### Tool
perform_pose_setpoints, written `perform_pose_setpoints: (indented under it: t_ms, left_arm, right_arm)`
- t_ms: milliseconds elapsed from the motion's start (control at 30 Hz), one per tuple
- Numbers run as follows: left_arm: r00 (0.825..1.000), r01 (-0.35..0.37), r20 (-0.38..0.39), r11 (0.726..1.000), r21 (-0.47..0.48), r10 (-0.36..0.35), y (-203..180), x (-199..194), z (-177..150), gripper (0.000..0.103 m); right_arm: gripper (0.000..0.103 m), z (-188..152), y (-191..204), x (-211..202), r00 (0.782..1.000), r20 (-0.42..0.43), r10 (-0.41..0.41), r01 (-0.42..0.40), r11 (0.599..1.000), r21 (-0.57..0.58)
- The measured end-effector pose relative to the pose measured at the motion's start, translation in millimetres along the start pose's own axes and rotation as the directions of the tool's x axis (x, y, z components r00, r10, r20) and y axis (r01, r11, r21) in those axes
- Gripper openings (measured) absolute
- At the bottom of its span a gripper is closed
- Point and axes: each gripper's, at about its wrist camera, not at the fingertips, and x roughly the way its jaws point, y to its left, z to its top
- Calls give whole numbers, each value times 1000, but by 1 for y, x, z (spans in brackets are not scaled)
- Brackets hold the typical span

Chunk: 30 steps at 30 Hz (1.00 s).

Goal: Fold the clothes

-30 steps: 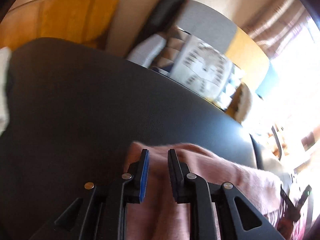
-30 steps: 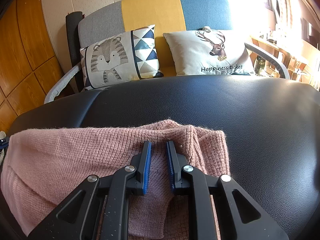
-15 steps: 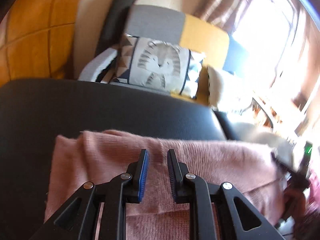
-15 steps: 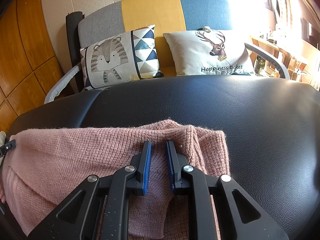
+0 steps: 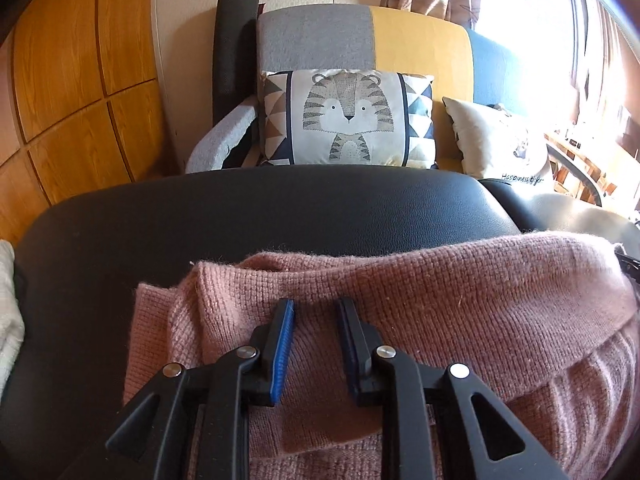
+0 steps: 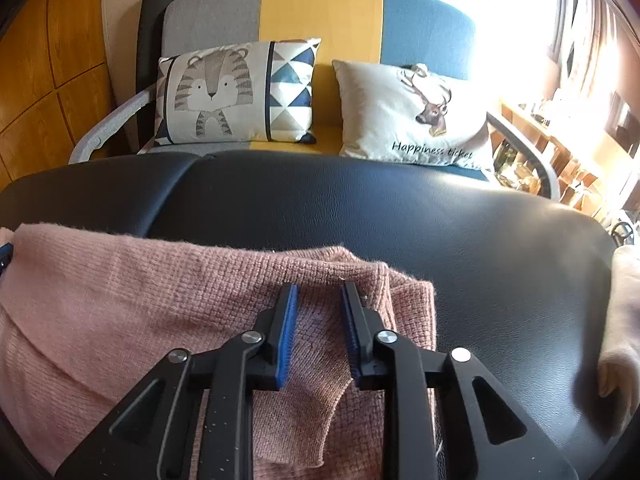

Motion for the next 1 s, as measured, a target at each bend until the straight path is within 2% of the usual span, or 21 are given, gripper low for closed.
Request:
perform_pose_setpoints:
  t_ms: [67,133,267,333,433,500,600,767,800,867,933,1000]
  left_arm:
    - [1000,14,2,1000,-12,-14,4,-3,1,23]
    - [1000,28,4,999,-24,-28,7,-2,1,23]
    - [999,39,7,999,-32,-38,9,-3,0,23]
    - [999,42,8,999,-35,-42,9,-4,-1,23]
    - [999,52,10,998,-43,-52,11,-4,-1,23]
    - [998,64,11,997,-52,-63,12,-4,-1,23]
    - [996,90,13,993,-73,-90,17,-3,-1,23]
    - [995,100,16,992,-80,-99,19,-2,-2,23]
    - [995,99,16,992,-79,-98,19,-3,-2,23]
    - [995,98,17,992,-78,-97,19,-3,-2,23]
    - [995,101,18,992,-78,-99,16,-6,-2,23]
    - [994,111,26,991,-78,-109,8,-15,-2,23]
  right_arm:
    - [36,4,14,-19,994,61,90,-93,995,37]
    - [38,6,38,-30,980,87,178,-181,983,30]
    - [38,7,92,-21,975,41,219,-214,972,-98]
    - [38,6,102,-6,978,-4,209,-207,969,-135]
    - [38,2,92,15,980,-69,186,-192,976,-105]
    - [38,-3,77,19,974,-49,219,-222,973,-66]
    - [38,-11,73,20,974,-13,228,-228,969,-99]
    - [41,-3,82,8,984,-52,171,-176,979,-107]
    - [41,-2,80,-3,982,-23,186,-187,980,-66]
    - [41,-6,80,-25,958,48,282,-282,959,-3]
    - [41,-14,87,-37,941,55,334,-335,942,4]
    - [41,-23,95,-38,945,29,326,-325,945,-29]
